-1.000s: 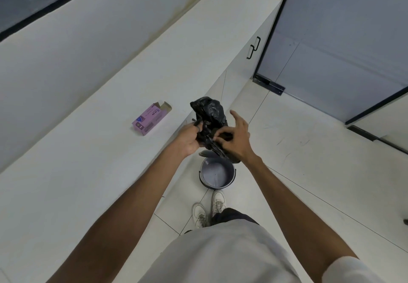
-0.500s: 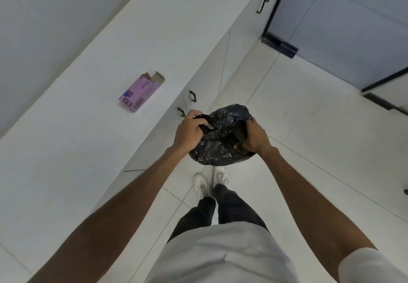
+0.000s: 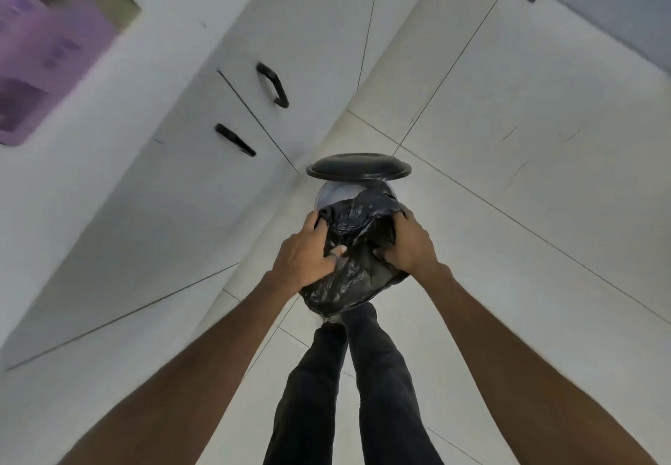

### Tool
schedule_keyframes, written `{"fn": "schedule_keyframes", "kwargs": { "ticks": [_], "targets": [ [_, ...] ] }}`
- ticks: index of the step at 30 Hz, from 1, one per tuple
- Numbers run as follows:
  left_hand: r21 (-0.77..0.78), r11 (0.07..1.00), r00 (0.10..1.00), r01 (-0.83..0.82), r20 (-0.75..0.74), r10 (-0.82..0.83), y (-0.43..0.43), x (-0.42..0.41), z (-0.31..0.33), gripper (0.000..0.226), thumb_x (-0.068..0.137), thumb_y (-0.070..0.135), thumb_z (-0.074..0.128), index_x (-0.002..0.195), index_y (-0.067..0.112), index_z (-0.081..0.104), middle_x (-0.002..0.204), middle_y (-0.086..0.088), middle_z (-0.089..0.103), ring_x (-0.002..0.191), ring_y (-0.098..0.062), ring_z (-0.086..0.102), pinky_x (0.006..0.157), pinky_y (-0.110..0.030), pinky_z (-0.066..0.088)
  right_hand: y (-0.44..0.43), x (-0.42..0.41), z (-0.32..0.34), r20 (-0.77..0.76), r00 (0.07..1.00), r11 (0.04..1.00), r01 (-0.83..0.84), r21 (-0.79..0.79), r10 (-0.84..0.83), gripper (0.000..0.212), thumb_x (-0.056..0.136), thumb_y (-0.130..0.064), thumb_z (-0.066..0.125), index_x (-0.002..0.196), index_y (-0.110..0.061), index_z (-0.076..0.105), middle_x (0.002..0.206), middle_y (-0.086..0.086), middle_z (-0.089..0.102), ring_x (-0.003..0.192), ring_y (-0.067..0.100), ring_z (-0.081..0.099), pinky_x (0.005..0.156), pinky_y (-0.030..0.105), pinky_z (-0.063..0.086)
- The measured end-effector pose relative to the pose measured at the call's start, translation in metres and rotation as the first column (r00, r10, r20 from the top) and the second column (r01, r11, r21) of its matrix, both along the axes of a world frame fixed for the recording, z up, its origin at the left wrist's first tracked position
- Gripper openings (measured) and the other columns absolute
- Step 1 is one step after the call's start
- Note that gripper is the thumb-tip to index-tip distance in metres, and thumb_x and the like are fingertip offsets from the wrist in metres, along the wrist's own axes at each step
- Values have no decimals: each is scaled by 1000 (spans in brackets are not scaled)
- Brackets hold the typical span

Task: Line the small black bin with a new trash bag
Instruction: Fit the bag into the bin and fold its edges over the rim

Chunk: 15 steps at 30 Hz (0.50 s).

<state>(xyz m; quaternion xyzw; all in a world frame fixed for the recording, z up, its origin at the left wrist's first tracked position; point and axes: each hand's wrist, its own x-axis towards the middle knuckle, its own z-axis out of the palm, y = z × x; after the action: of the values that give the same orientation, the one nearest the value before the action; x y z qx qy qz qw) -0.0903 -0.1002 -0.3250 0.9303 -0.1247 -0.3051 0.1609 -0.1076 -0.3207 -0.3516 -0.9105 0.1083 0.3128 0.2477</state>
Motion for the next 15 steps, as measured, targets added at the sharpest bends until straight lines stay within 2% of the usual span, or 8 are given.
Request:
{"fn": "schedule_keyframes", "kwargs": {
  "ticks": [3,4,5,7,9,11,13,15],
  "targets": [
    [-153,965,971,-215,73,228,6,0,-55,12,102,17,52,111,10,50,103,-7,55,78,-27,59,59,-28,35,-3,3,-49,109,985,991,128,47,-133,56,81,-29,79,132,-16,60,148,8,46,116,36,62,97,39,52],
    [-184,942,949,-281,92,301,9,3,-70,10,96,5,51,102,13,49,93,-4,53,73,-26,55,58,-33,36,-6,3,-63,195,962,981,183,64,-192,39,83,-22,75,121,-16,68,140,7,52,110,32,64,93,31,49],
    [-206,919,925,-337,106,364,12,5,-87,20,87,-5,49,94,14,47,87,-3,51,70,-27,51,58,-39,38,-8,3,-76,291,921,966,246,84,-260,24,84,-12,71,108,-16,74,130,5,57,101,27,65,86,25,47],
    [-255,878,883,-406,138,448,19,12,-113,28,72,-13,45,84,13,46,84,-4,52,71,-29,50,62,-46,45,-16,3,-97,451,802,918,370,143,-393,23,80,4,61,85,-13,77,111,-3,59,80,10,62,73,20,45],
    [-332,840,837,-429,204,508,21,15,-127,30,68,-14,45,79,11,56,97,-5,60,85,-30,60,72,-42,50,-24,1,-107,507,722,874,458,160,-471,28,77,10,55,78,-8,77,109,-2,60,75,4,59,69,10,43],
    [-377,840,819,-391,275,504,17,13,-137,38,72,-15,48,89,9,71,124,-8,62,109,-22,62,90,-30,53,-29,-2,-114,555,714,891,436,124,-427,32,74,8,54,84,-8,79,120,3,65,88,5,62,80,5,43],
    [-297,903,875,-311,281,394,11,7,-147,41,78,-12,53,113,4,70,144,-9,53,114,-25,63,91,-31,54,-29,-6,-124,561,771,945,321,66,-302,39,70,2,58,100,-11,78,135,4,63,108,14,62,90,16,49],
    [-71,970,966,-232,102,238,5,6,-162,36,85,7,64,120,4,58,152,-8,44,103,-35,66,81,-41,56,-29,-7,-140,380,907,980,198,-5,-181,44,77,-13,70,121,-13,68,155,-1,48,119,20,62,89,32,57]
  ]
}}
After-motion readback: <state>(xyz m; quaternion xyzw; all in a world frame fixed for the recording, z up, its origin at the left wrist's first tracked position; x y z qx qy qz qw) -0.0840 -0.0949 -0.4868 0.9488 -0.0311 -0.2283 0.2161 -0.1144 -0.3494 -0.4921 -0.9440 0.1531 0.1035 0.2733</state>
